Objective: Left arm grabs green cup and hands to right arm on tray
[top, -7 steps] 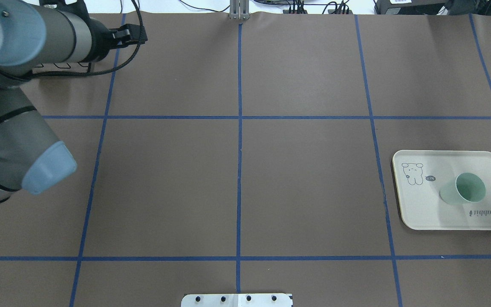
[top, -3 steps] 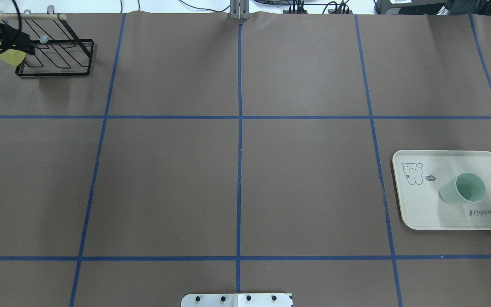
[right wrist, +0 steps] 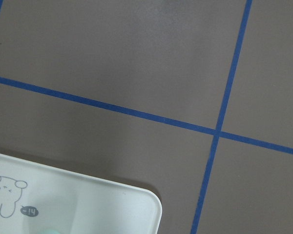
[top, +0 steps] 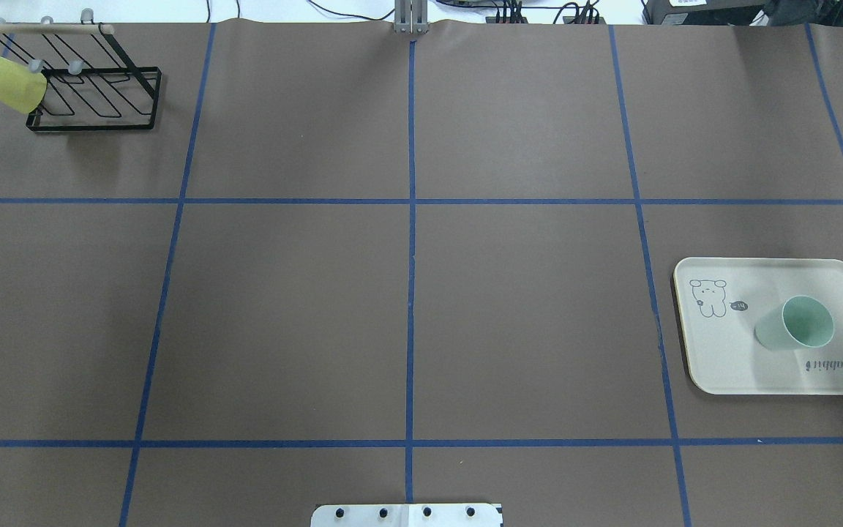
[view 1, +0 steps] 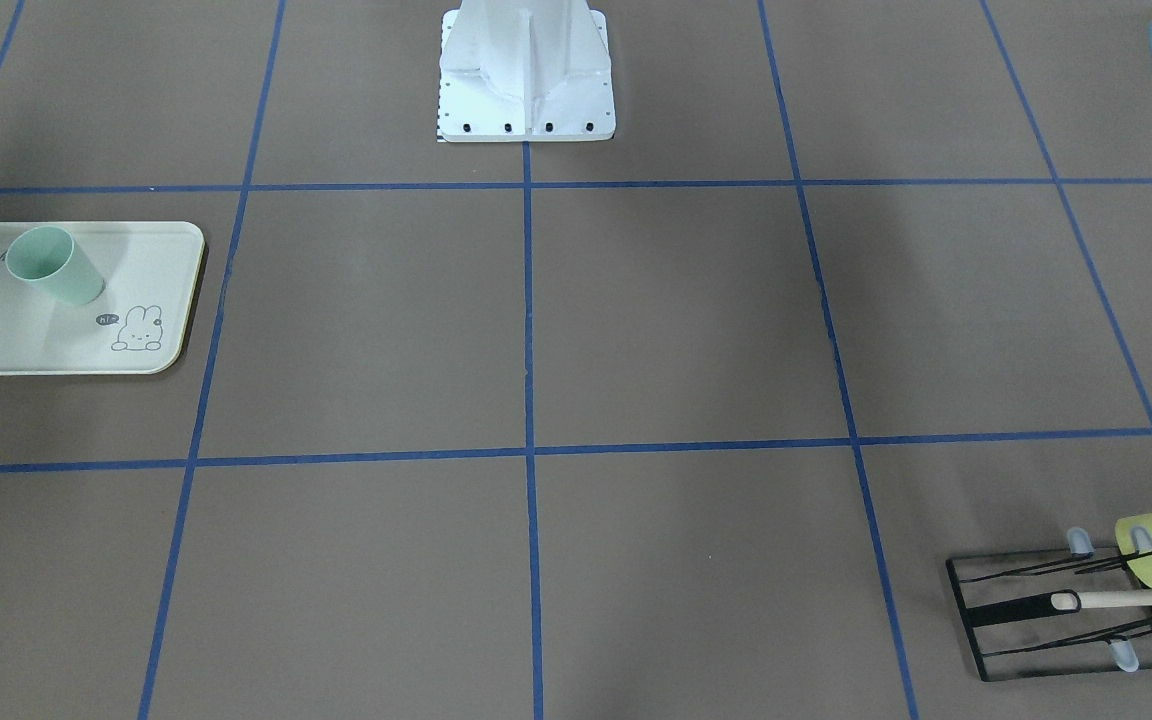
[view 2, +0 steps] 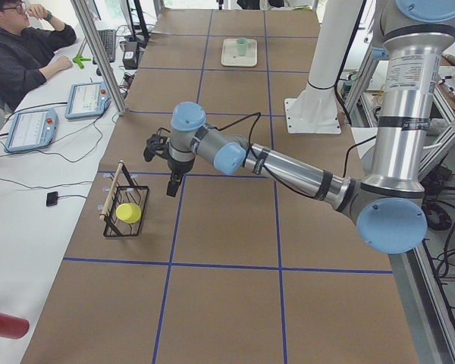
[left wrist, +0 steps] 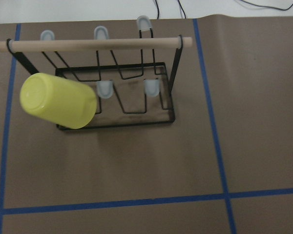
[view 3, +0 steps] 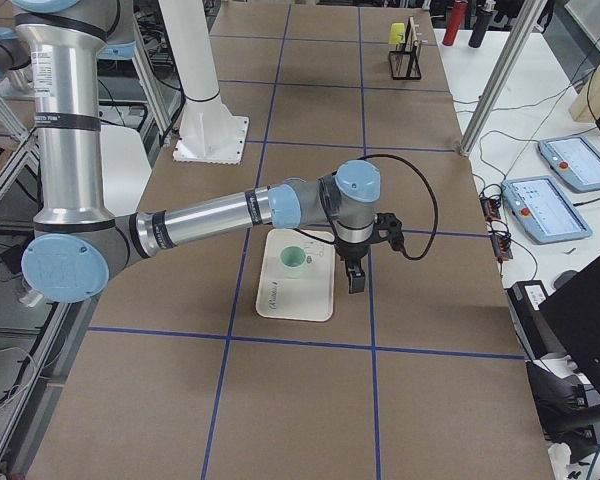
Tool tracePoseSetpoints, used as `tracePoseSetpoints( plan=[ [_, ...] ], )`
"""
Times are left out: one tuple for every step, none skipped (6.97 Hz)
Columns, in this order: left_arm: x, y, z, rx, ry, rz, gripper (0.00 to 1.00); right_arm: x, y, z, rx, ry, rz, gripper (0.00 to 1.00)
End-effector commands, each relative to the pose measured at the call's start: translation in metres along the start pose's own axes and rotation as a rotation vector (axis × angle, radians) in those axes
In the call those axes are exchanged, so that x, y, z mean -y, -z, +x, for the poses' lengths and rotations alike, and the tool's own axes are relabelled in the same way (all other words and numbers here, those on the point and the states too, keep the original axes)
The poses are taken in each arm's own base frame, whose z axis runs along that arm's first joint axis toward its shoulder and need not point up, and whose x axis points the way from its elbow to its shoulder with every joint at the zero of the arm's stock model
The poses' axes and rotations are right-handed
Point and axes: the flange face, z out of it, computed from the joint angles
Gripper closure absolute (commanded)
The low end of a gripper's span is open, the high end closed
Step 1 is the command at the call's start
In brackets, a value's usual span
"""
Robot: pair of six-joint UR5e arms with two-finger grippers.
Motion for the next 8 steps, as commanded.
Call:
tracePoseSetpoints(
  plan=[
    [-0.068,-0.022,-0.089,0.005,-0.015,-0.080,0.00,-0.012,-0.004,0.013,0.004,-0.036,-0.011,0.01],
    [-0.076,-0.013,-0.117,0.018,0.037,-0.065,0.00,-0.015,-0.005,0.013,0.041,-0.047,-0.015,0.01],
    [-0.078,-0.001,-0.123,0.023,0.052,-0.042,0.00,-0.019,-0.003,0.017,0.071,-0.063,-0.014,0.01],
    [-0.089,-0.010,-0.134,0.033,0.078,-0.065,0.00,-0.023,-0.001,0.021,0.087,-0.077,-0.011,0.01],
    [-0.107,-0.021,-0.144,0.032,0.104,-0.094,0.00,-0.024,-0.001,0.023,0.086,-0.083,-0.014,0.01],
    [-0.101,-0.020,-0.143,0.033,0.120,-0.096,0.00,-0.027,-0.001,0.026,0.086,-0.092,-0.016,0.01],
    [-0.098,-0.016,-0.138,0.033,0.118,-0.088,0.00,-0.034,-0.001,0.033,0.084,-0.109,-0.018,0.01],
    [-0.096,-0.014,-0.135,0.037,0.146,-0.082,0.00,-0.043,-0.003,0.044,0.119,-0.138,-0.021,0.01]
  ],
)
